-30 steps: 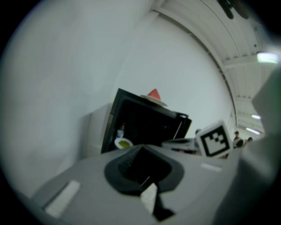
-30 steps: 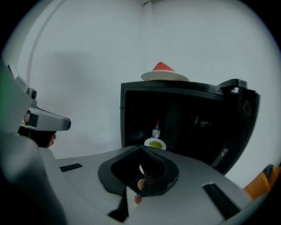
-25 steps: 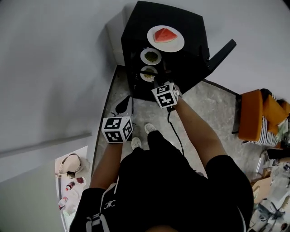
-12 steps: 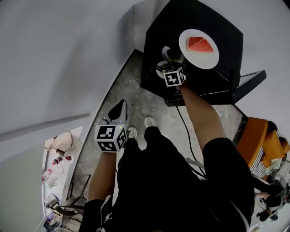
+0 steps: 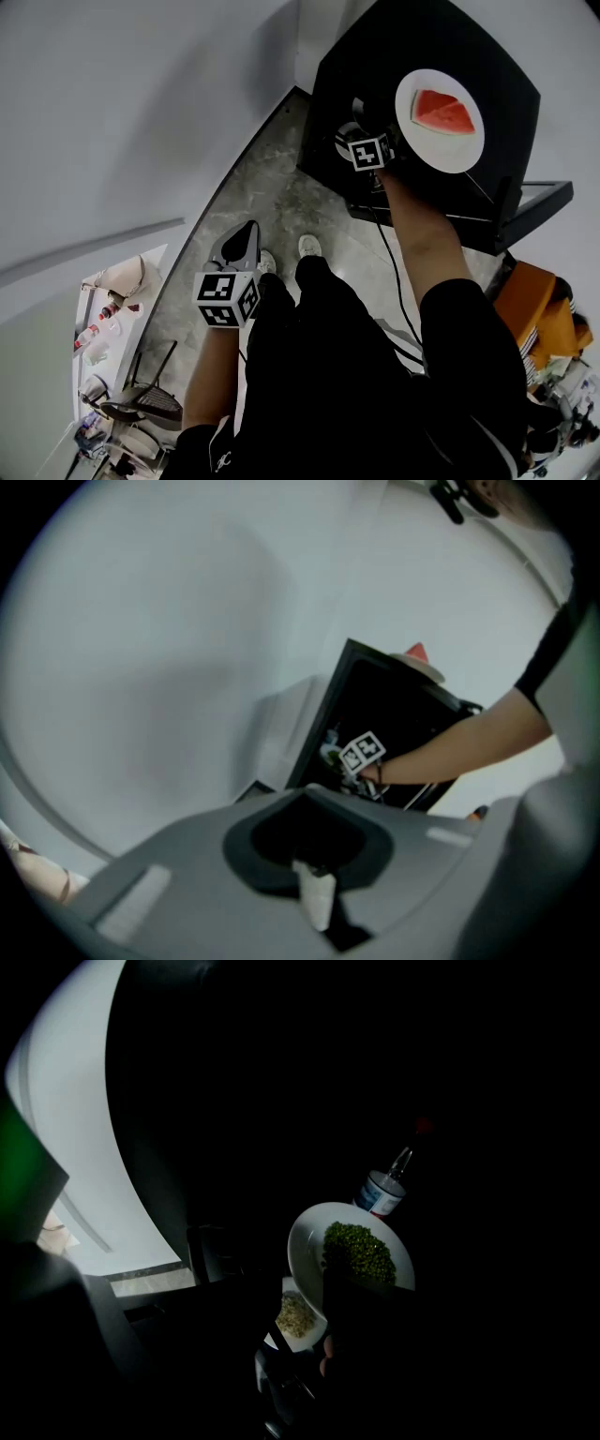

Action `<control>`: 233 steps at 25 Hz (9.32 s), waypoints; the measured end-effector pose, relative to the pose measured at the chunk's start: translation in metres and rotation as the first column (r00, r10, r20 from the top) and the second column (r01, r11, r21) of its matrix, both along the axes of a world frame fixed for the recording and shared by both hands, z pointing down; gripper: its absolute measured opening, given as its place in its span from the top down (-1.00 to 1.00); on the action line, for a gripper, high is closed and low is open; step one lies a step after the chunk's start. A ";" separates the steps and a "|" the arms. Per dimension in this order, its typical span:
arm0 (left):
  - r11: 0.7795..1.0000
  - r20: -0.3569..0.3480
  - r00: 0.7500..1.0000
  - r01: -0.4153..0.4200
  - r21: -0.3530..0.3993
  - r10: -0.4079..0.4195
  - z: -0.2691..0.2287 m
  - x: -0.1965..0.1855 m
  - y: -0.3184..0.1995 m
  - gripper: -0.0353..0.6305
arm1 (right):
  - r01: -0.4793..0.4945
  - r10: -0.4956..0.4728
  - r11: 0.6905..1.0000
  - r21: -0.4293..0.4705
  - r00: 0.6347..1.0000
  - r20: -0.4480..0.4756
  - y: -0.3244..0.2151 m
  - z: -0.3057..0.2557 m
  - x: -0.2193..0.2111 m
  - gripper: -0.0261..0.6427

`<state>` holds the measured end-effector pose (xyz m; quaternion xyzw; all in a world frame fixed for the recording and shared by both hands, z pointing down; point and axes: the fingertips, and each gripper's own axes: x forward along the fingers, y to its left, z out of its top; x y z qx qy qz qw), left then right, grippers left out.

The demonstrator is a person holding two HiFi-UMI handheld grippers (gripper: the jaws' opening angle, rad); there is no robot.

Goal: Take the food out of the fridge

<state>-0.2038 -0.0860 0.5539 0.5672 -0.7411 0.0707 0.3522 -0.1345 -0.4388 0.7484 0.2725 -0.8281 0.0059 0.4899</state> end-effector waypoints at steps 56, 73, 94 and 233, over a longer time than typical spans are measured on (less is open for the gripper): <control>0.995 -0.070 0.995 -0.072 0.063 0.077 -0.013 0.020 -0.004 0.89 | 0.489 -0.171 0.728 0.480 0.808 -0.564 0.072 -0.037 0.053 0.89; 0.932 0.068 0.952 -0.306 0.194 0.298 -0.065 0.037 -0.043 0.89 | 0.543 -0.219 0.645 0.538 0.806 -0.550 0.171 -0.175 0.084 0.89; 0.728 0.087 0.785 -0.604 0.325 0.613 -0.122 0.127 -0.044 0.89 | 0.340 0.059 0.623 0.705 0.878 -0.476 0.276 -0.374 0.172 0.89; 0.934 -0.004 0.947 -0.317 0.165 0.322 0.265 -0.035 -0.069 0.89 | -0.196 0.867 0.295 -0.935 -0.357 0.348 0.054 0.231 0.031 0.62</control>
